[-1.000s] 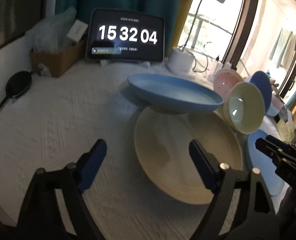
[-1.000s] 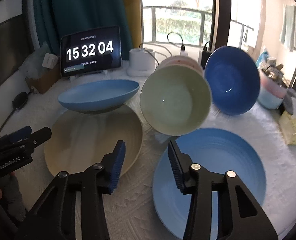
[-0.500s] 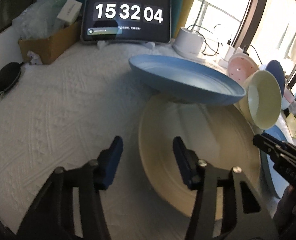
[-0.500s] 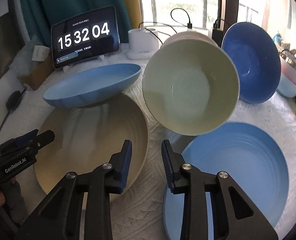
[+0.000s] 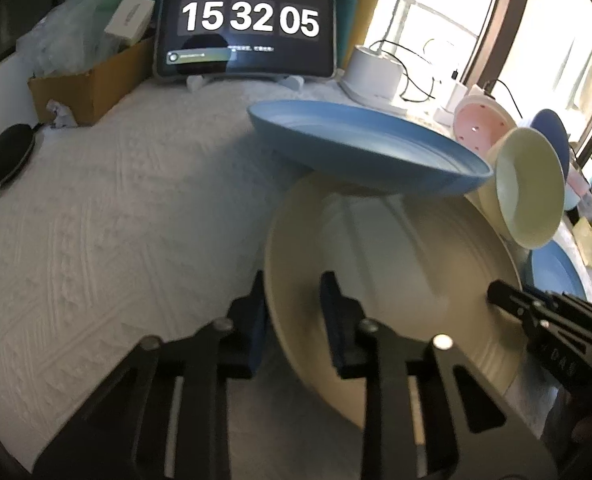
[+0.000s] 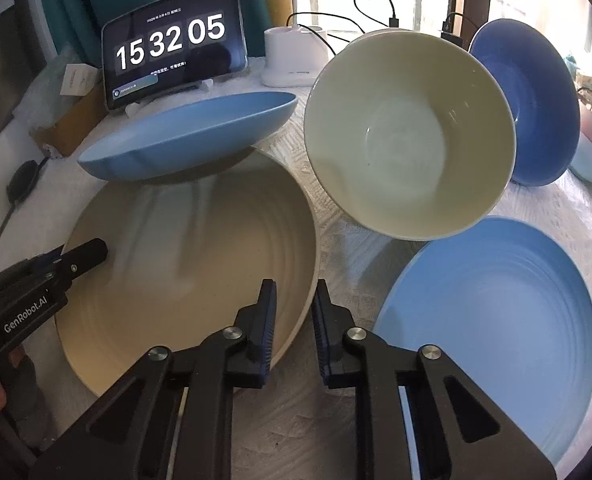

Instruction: Organize plates and bowls

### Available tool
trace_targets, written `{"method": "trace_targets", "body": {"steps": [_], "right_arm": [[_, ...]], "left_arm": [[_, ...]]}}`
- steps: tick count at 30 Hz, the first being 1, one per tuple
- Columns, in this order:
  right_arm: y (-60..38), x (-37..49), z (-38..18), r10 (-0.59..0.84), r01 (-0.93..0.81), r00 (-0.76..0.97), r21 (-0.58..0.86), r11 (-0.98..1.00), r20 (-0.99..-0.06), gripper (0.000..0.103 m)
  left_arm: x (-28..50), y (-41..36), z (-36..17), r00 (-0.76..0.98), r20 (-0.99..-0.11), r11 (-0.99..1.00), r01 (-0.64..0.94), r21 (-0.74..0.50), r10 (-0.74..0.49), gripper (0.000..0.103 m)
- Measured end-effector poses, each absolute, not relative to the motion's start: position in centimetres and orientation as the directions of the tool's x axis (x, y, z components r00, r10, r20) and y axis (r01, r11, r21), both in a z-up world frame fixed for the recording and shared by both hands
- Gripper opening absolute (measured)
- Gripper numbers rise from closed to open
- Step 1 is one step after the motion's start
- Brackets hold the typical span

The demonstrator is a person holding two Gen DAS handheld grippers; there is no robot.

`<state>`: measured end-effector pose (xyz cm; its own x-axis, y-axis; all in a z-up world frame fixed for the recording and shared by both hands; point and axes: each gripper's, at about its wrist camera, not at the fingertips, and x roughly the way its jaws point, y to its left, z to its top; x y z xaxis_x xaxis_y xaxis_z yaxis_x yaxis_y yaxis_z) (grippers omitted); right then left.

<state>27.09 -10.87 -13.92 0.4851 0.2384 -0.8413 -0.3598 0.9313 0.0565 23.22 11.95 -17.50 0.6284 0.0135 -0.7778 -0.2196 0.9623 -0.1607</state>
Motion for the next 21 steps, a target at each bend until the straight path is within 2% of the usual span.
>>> {"method": "trace_targets", "body": {"steps": [21], "right_arm": [[-12.7, 23.8, -12.7, 0.216, -0.33, 0.527, 0.036, 0.943, -0.822, 0.019]], "left_arm": [[20.4, 10.3, -16.8, 0.631, -0.776, 0.963, -0.206, -0.172, -0.003, 0.024]]}}
